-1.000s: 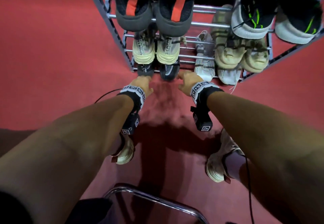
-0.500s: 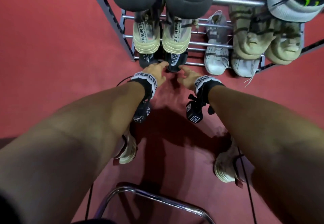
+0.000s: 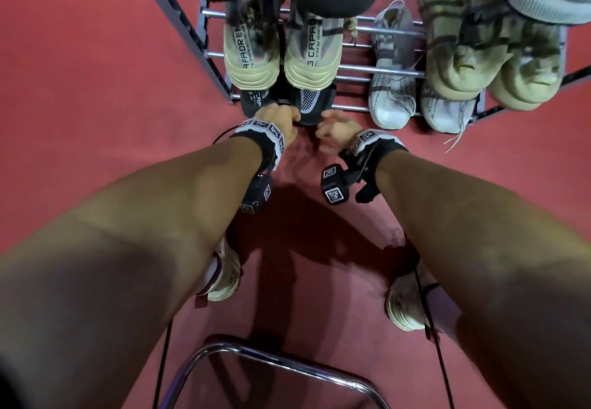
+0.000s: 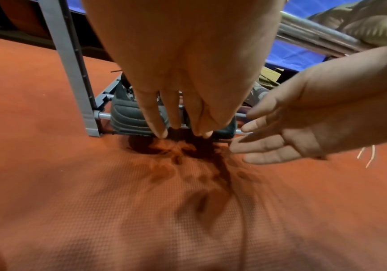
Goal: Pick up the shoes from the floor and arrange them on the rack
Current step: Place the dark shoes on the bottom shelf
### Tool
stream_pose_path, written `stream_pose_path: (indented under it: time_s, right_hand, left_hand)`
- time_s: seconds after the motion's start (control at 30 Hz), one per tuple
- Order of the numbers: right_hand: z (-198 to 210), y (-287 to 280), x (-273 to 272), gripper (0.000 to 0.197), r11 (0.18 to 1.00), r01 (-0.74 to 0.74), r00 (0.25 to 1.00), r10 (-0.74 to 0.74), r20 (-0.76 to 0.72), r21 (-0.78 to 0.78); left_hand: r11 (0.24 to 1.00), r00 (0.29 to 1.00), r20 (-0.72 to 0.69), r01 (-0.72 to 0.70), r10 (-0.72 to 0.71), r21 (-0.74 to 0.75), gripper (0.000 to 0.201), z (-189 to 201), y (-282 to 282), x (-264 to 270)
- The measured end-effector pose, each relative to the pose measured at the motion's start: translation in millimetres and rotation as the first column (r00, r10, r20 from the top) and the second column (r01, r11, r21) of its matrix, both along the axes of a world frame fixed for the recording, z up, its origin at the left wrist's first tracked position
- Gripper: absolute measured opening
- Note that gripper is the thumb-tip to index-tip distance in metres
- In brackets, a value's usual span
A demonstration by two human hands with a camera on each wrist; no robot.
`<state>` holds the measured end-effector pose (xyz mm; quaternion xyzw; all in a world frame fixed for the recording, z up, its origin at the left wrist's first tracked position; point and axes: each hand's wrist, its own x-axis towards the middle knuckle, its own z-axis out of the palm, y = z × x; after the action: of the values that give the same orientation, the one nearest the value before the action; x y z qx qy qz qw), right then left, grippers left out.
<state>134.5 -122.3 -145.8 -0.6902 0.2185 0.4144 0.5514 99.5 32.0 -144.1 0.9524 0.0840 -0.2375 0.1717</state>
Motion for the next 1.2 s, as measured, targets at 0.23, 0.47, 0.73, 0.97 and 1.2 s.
stream_pose_path:
  time_s: [0.23,0.47,0.73,0.97,1.2]
  right_hand:
    - [-7,1,15,0.014,0.976,0.192,0.976,-0.179,-0.124,0.102]
    - [3,9,24,0.014,0.973,0.224,0.967,-0.215,-0.134,0.054]
    - [12,-5,22,0.012,0.993,-0.006,0.981,0.030,-0.193,0.121]
    - [17,-5,6,0.015,0.986,-0.002,0.977,0.037,-0.210,0.166]
    - [2,-26,21,0.019,0.992,-0.127,0.991,0.126,-0.037,-0.028]
  left_hand:
    - [0.996,0.998,0.016,-0.057,0.058,-0.073,0.042,-7,0,-13]
    - [0.928,0.954,0.064,-0.268,0.293,-0.257,0.058,-10,-4,-6]
    - [0.458,0.708,-0.226,-0.632,0.669,-0.625,0.026,-1,-25,4]
    - [0.431,0.709,-0.356,-0.672,0.609,-0.602,0.024,9,-20,-5]
    - [0.603,0.825,-0.271,-0.551,0.495,-0.577,0.014,19,-15,-28]
